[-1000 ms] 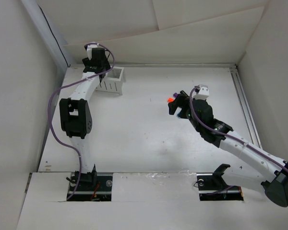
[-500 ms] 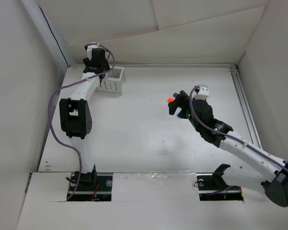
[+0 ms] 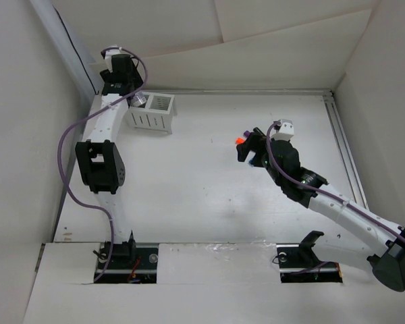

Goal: Sort the stationery into containers
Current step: Place the stationery into the container

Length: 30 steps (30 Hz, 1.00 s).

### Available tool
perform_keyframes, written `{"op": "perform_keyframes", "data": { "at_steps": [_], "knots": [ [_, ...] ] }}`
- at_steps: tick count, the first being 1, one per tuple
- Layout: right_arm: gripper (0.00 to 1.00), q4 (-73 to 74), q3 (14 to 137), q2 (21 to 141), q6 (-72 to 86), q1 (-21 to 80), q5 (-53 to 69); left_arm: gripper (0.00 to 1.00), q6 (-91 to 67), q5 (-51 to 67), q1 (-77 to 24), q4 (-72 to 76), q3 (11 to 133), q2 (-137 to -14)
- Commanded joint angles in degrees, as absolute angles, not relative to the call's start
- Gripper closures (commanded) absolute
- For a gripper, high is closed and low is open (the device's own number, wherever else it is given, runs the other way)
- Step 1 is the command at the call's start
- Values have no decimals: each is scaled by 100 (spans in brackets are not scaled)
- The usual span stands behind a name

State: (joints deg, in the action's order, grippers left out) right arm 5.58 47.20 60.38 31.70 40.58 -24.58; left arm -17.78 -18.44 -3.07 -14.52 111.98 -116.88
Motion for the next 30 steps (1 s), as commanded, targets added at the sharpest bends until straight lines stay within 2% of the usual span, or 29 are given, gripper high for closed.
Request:
{"op": "perform_keyframes", "data": {
  "at_steps": [1,7,18,30],
  "knots": [
    [1,334,4966,5915,3111,4104,-2479,35,-1881,-1433,-149,-1757,11627,-11908],
    [1,334,4966,5915,3111,4104,-2426,32,-1775,-1169,-149,-2162,12172,-12278],
    [1,334,5019,6021,3111,4104,-2373,32,-1670,-967,-149,-2215,12173,-12516],
    [1,334,5019,5968,3111,4104,-2373,51,-1670,-967,-149,-2162,12173,-12577]
  ]
}}
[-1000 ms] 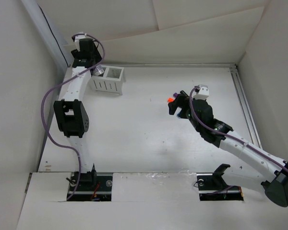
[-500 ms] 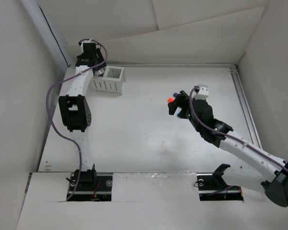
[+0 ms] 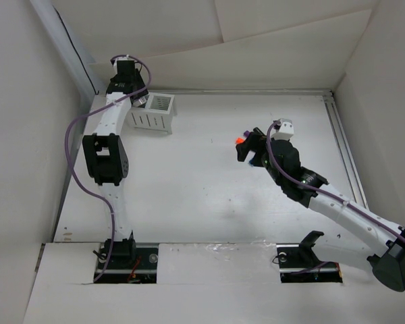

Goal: Sort the stationery into containers
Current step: Place the stationery into the container

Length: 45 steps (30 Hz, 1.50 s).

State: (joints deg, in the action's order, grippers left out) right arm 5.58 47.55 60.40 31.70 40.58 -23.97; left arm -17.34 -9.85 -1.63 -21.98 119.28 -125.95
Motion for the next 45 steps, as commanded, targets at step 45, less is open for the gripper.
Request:
{"op": "perform_keyframes", "data": {
  "at_steps": [45],
  "knots": [
    [1,334,5019,5968,3111,4157,-2373,77,-756,-3243,-1001,1458,8877,-10564]
  ]
}}
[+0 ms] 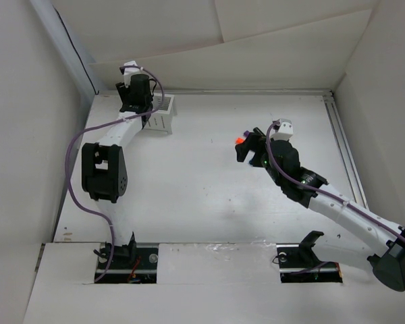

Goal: Sort the stationery into containers
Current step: Place the stationery into the container

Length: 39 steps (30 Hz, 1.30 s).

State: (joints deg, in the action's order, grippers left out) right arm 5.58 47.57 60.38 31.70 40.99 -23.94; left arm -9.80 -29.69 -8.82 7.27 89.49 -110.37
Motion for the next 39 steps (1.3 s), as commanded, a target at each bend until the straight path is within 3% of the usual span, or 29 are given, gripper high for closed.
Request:
{"op": "perform_keyframes", "data": {
  "at_steps": [1,24,39],
  "knots": [
    [1,334,5019,5968,3111,4157,-2373,77,-695,-3295,-1002,1459,8877,-10625],
    [1,334,5019,6021,3059,4157,-2373,75,-264,-3551,-1054,2646,8210,-10951],
    [1,334,5019,6021,3059,4157,-2373,75,-89,-3568,-1169,2812,8542,-11250]
  ]
}}
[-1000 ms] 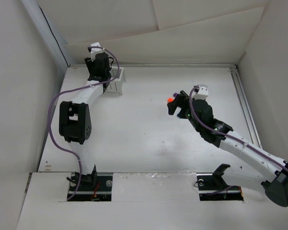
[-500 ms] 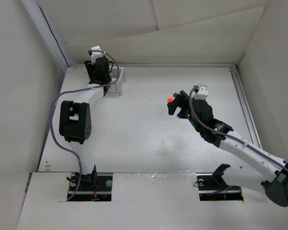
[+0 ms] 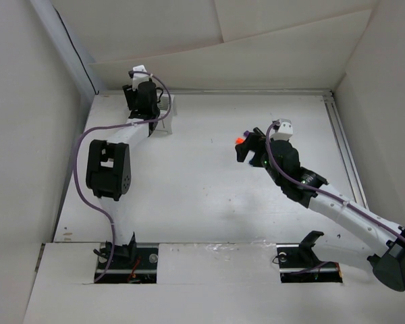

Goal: Sort the stationery into containers
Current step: Place the stationery into the container

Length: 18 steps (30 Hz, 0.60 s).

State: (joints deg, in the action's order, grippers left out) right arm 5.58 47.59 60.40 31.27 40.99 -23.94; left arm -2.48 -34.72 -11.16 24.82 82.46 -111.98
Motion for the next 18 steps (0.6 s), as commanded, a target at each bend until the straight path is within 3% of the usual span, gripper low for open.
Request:
{"op": "perform_keyframes", "data": {
  "at_steps": [1,6,12,13,18],
  "knots": [
    [1,334,5019,6021,3059,4157,-2373,75,-88,-3568,-1169,2812,8543,-11311],
    [1,334,5019,6073,3059,4157,-2426,74,-210,-3621,-1169,2865,8473,-11373],
    [1,281,5019,6073,3059,4157,-2426,53,-334,-3674,-1169,2918,8358,-11303],
    [1,281,5019,6125,3059,4157,-2426,40,-334,-3735,-1169,2866,8306,-11233],
    [1,281,5019,6126,3059,4157,-2426,25,-474,-3578,-1221,2804,8244,-10865]
  ]
}}
